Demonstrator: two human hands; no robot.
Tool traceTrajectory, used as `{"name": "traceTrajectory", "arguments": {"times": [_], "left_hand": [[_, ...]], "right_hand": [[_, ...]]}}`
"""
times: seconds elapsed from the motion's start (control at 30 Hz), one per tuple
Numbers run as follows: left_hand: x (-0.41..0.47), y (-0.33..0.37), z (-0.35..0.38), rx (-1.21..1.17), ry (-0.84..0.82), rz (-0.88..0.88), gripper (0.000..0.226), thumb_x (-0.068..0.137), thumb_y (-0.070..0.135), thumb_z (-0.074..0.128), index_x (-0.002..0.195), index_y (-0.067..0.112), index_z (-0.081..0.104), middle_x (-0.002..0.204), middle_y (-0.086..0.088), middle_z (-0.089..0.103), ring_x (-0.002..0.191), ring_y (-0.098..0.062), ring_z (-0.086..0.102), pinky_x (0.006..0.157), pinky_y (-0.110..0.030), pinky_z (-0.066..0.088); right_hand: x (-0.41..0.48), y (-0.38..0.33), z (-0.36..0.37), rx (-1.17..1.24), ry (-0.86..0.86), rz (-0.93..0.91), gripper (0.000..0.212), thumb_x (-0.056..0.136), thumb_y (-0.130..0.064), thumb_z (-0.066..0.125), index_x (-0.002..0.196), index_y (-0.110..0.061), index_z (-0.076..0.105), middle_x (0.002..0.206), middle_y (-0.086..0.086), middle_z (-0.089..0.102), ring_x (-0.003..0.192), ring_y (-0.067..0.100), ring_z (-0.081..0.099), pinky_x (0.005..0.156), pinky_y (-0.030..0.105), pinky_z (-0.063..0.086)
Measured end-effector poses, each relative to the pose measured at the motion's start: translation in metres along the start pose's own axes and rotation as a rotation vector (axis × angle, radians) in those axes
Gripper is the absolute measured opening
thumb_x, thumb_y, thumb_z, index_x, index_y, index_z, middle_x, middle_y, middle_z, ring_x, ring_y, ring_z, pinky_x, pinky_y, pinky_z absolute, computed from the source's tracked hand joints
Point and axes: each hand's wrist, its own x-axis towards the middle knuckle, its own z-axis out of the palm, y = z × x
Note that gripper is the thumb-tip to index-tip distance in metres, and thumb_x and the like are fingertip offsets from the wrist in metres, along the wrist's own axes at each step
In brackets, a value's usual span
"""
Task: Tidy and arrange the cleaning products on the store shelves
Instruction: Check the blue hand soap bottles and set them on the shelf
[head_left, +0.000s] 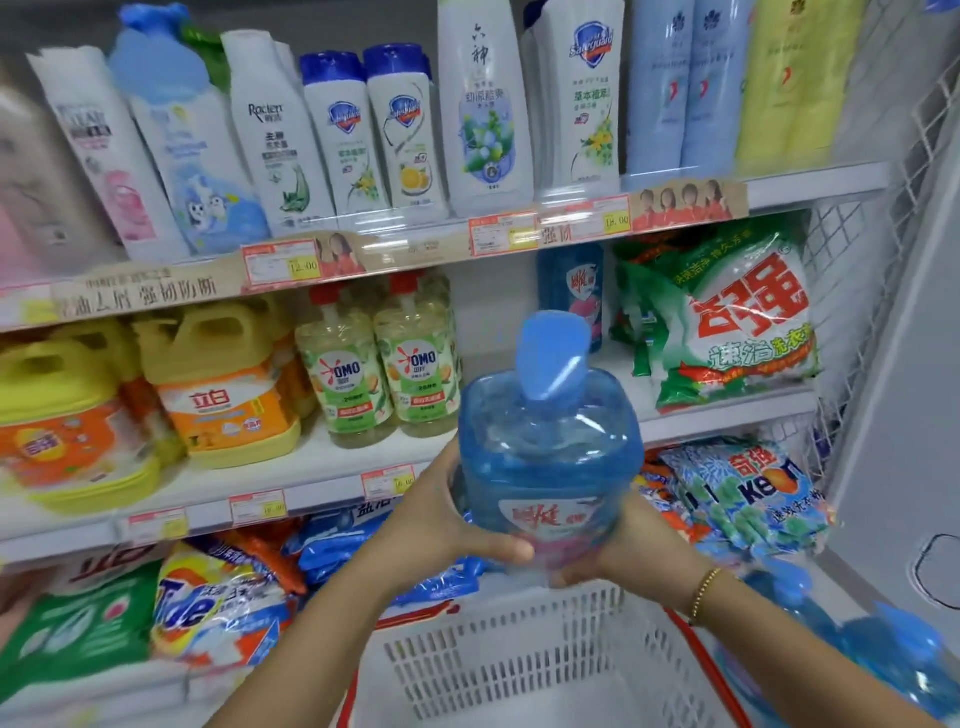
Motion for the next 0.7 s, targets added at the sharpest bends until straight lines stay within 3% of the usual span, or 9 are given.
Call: {"name": "traceTrajectory", "arguments": {"times": [0.1,0.23,0.37,0.43,0.5,0.57,0.7], "left_hand": [[-0.002,0.010,-0.009,0.062,0.044,0.093,0.096,0.050,-0.001,0.092,0.133,0.019,0.049,0.123,0.003,0.066,0.117,-0.013,0.061,0.093,-0.030,0.052],[-0.002,0.014,-0.022,0.113,0.102,0.138,0.100,0.047,0.009,0.095,0.133,0.023,0.048,0.124,0.003,0.065,0.117,-0.015,0.060,0.097,-0.039,0.051],[-0.003,0.018,-0.031,0.114,0.119,0.145,0.096,0.046,0.014,0.095,0.131,0.022,0.050,0.121,0.001,0.067,0.114,-0.015,0.062,0.092,-0.033,0.053],[-0.005,0.022,-0.033,0.118,0.129,0.148,0.094,0.048,0.008,0.095,0.130,0.020,0.052,0.120,0.000,0.067,0.113,-0.015,0.063,0.090,-0.029,0.054],[-0.008,0.025,-0.035,0.108,0.148,0.163,0.087,0.049,0.003,0.092,0.126,0.018,0.054,0.116,0.002,0.069,0.109,-0.013,0.064,0.085,-0.025,0.055],[-0.011,0.028,-0.037,0.078,0.181,0.168,0.083,0.047,0.005,0.092,0.120,0.023,0.056,0.110,0.009,0.070,0.103,-0.006,0.066,0.078,-0.018,0.054],[-0.013,0.027,-0.046,-0.005,0.213,0.185,0.088,0.042,0.025,0.091,0.122,0.017,0.056,0.114,-0.001,0.070,0.107,-0.019,0.066,0.084,-0.035,0.056]], "right_hand": [[0.008,-0.015,0.005,0.008,0.043,-0.042,0.057,0.053,0.008,0.087,0.089,-0.029,0.062,0.081,-0.024,0.065,0.077,-0.018,0.060,0.066,0.006,0.047],[0.024,-0.026,0.012,-0.001,0.014,-0.076,0.060,0.055,0.008,0.086,0.084,-0.035,0.058,0.084,-0.024,0.061,0.071,-0.024,0.055,0.062,0.002,0.045],[0.036,-0.028,0.016,0.017,0.015,-0.105,0.060,0.054,0.006,0.087,0.089,-0.034,0.058,0.085,-0.025,0.061,0.074,-0.022,0.057,0.062,0.004,0.047],[0.039,-0.028,0.015,0.018,-0.001,-0.125,0.061,0.052,-0.001,0.090,0.098,-0.031,0.061,0.091,-0.019,0.067,0.087,-0.011,0.062,0.068,0.009,0.050],[0.039,-0.025,0.015,0.049,-0.005,-0.145,0.073,0.048,-0.008,0.093,0.112,-0.021,0.060,0.103,-0.012,0.069,0.098,0.001,0.064,0.074,0.015,0.053],[0.036,-0.026,0.015,0.070,-0.015,-0.166,0.081,0.047,-0.011,0.094,0.118,-0.023,0.056,0.106,-0.013,0.069,0.098,0.001,0.064,0.074,0.015,0.053],[0.029,-0.035,0.013,0.132,-0.018,-0.199,0.086,0.048,-0.015,0.094,0.121,-0.034,0.053,0.114,-0.010,0.066,0.100,0.007,0.066,0.080,0.026,0.057]]}}
